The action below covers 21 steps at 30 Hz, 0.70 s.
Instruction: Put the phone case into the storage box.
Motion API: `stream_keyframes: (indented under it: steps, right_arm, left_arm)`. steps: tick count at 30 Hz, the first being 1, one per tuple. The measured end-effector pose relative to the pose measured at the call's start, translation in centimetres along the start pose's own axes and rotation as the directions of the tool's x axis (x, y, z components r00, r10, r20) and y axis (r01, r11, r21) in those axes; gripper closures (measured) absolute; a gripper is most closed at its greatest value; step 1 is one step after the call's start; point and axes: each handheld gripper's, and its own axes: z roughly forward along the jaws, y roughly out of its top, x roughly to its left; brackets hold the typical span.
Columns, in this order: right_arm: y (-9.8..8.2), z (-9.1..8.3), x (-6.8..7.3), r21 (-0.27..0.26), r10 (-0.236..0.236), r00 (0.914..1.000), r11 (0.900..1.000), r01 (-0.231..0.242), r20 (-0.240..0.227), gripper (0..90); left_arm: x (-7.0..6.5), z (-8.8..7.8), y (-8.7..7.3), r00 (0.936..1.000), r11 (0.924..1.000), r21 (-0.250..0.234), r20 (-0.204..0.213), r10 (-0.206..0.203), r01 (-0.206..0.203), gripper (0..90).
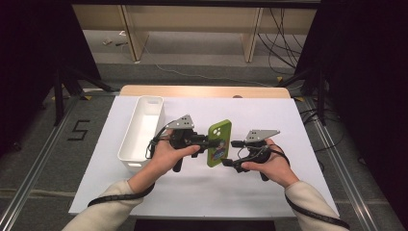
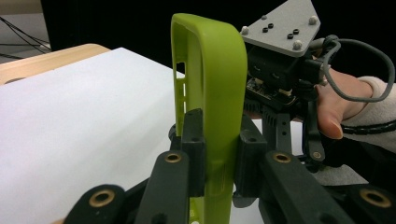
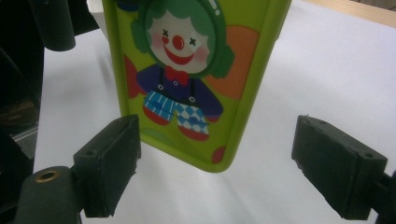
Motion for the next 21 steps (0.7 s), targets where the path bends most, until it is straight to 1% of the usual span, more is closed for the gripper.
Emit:
stream_keyframes:
  steps: [3,5,8,12,19,21]
  right_arm:
    - [0.03,0.06,0.1,0.005,-0.006,0.9999,1.0,0.006,-0.009,17.6]
    - [0.05,0.1,0.13,0.009,-0.012,0.9999,1.0,0.012,-0.013,19.2]
    - [0.04,0.15,0.14,0.01,-0.009,0.9999,1.0,0.009,-0.013,21.0]
    - [0.04,0.19,0.16,0.014,-0.014,0.9997,1.0,0.014,-0.02,22.1]
    - [0.03,0.26,0.22,0.009,-0.027,0.9986,1.0,0.028,-0.045,23.8]
    - [0.04,0.29,0.27,0.009,-0.03,0.9982,0.999,0.03,-0.053,24.2]
  left_arm:
    - [-0.01,-0.01,-0.04,1.0,1.0,0.007,0.007,0.004,-0.004,77.3]
    - [0.0,0.0,-0.06,0.9999,0.9998,0.013,0.007,0.013,-0.013,77.3]
    - [-0.02,0.06,-0.11,0.9996,0.9993,0.027,0.014,0.026,-0.026,77.3]
    - [-0.11,0.21,-0.19,0.9993,0.999,0.034,0.028,0.027,-0.028,77.3]
    - [-0.26,0.34,-0.18,0.9968,0.9986,0.038,0.073,0.033,-0.036,77.3]
    - [-0.29,0.42,-0.21,0.996,0.9984,0.04,0.081,0.038,-0.041,77.3]
